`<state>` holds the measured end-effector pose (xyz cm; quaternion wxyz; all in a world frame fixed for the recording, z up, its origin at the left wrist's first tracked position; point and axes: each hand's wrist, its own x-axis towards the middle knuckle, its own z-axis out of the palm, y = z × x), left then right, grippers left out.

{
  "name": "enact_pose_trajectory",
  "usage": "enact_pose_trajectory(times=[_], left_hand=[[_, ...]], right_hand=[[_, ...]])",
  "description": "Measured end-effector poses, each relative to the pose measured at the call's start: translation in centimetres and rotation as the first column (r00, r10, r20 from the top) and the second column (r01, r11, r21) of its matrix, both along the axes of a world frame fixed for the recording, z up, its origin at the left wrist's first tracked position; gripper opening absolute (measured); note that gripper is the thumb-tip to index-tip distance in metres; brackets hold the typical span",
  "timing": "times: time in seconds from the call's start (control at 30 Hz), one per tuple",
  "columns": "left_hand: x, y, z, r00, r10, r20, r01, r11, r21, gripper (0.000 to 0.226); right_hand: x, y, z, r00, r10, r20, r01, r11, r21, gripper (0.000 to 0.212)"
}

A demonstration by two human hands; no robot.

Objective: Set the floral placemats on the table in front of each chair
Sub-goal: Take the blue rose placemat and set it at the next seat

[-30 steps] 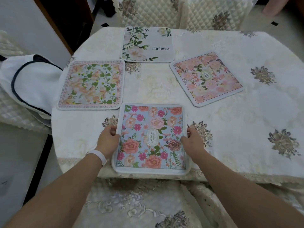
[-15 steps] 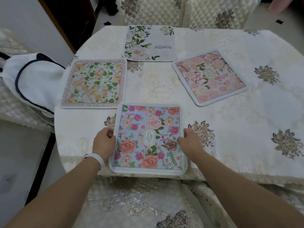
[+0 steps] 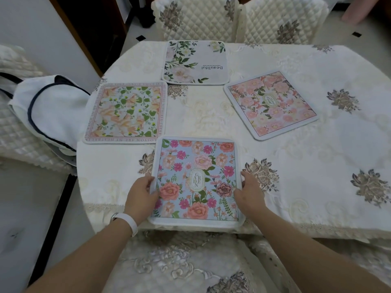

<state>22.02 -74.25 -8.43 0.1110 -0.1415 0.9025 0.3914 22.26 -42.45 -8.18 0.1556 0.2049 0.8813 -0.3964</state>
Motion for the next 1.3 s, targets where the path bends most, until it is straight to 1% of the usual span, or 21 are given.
enact_pose_trajectory(times=[0.07, 0.13, 0.2, 0.27, 0.37, 0.47, 0.57, 0.67, 0.9, 1.03, 1.1, 1.2, 1.3], left_hand=[[0.8, 0.0, -0.1, 0.998, -0.065, -0.019, 0.064, 0.998, -0.015, 0.040], [1.6, -0.2, -0.2, 0.985, -0.172, 0.032, 0.174, 0.982, -0.075, 0.052], [2.5, -0.7, -0.5, 0.955, -0.284, 0.090, 0.294, 0.948, -0.124, 0.067], [3.4, -1.3, -0.8, 0.918, -0.374, 0.129, 0.389, 0.914, -0.119, 0.083], [4.1, -1.8, -1.0, 0.875, -0.454, 0.168, 0.478, 0.867, -0.143, 0.103], [4.3, -2.2, -1.1, 0.851, -0.500, 0.158, 0.522, 0.836, -0.170, 0.113], [4.5, -2.5, -1.4, 0.850, -0.511, 0.126, 0.526, 0.830, -0.184, 0.111], [4.6, -2.6, -1.4, 0.858, -0.504, 0.097, 0.513, 0.839, -0.179, 0.109], [4.7, -2.4, -0.9, 0.865, -0.486, 0.124, 0.500, 0.853, -0.147, 0.108], [5.2, -2.1, -0.5, 0.867, -0.484, 0.115, 0.498, 0.848, -0.184, 0.101], [5.5, -1.8, 0.0, 0.875, -0.470, 0.118, 0.485, 0.858, -0.172, 0.099], [6.2, -1.5, 1.1, 0.889, -0.448, 0.099, 0.458, 0.879, -0.135, 0.096], [6.7, -1.4, 2.2, 0.852, -0.523, -0.025, 0.499, 0.827, -0.259, 0.077]], right_hand=[[0.6, 0.1, 0.0, 0.999, 0.039, 0.013, -0.040, 0.998, 0.038, 0.059], [1.5, 0.1, 0.0, 0.990, 0.139, 0.028, -0.141, 0.981, 0.130, 0.061], [2.3, 0.2, 0.0, 0.961, 0.273, 0.049, -0.277, 0.932, 0.234, 0.064], [3.0, 0.4, 0.0, 0.909, 0.400, 0.113, -0.415, 0.853, 0.315, 0.073], [3.8, 0.6, -0.1, 0.834, 0.501, 0.229, -0.551, 0.759, 0.347, 0.096], [4.4, 0.8, -0.6, 0.792, 0.540, 0.285, -0.610, 0.714, 0.344, 0.110], [4.5, 1.2, -1.0, 0.775, 0.560, 0.294, -0.632, 0.687, 0.359, 0.116], [4.6, 1.4, -1.1, 0.765, 0.575, 0.291, -0.644, 0.672, 0.365, 0.117], [5.5, 1.0, -0.5, 0.758, 0.602, 0.250, -0.648, 0.651, 0.396, 0.107], [6.0, 0.5, -0.1, 0.752, 0.600, 0.273, -0.656, 0.645, 0.392, 0.105], [5.9, 0.2, 0.6, 0.749, 0.597, 0.287, -0.661, 0.644, 0.386, 0.102], [5.9, -0.2, 2.0, 0.772, 0.570, 0.282, -0.635, 0.682, 0.362, 0.094], [6.3, -0.3, 3.7, 0.828, 0.515, 0.222, -0.560, 0.742, 0.369, 0.072]])
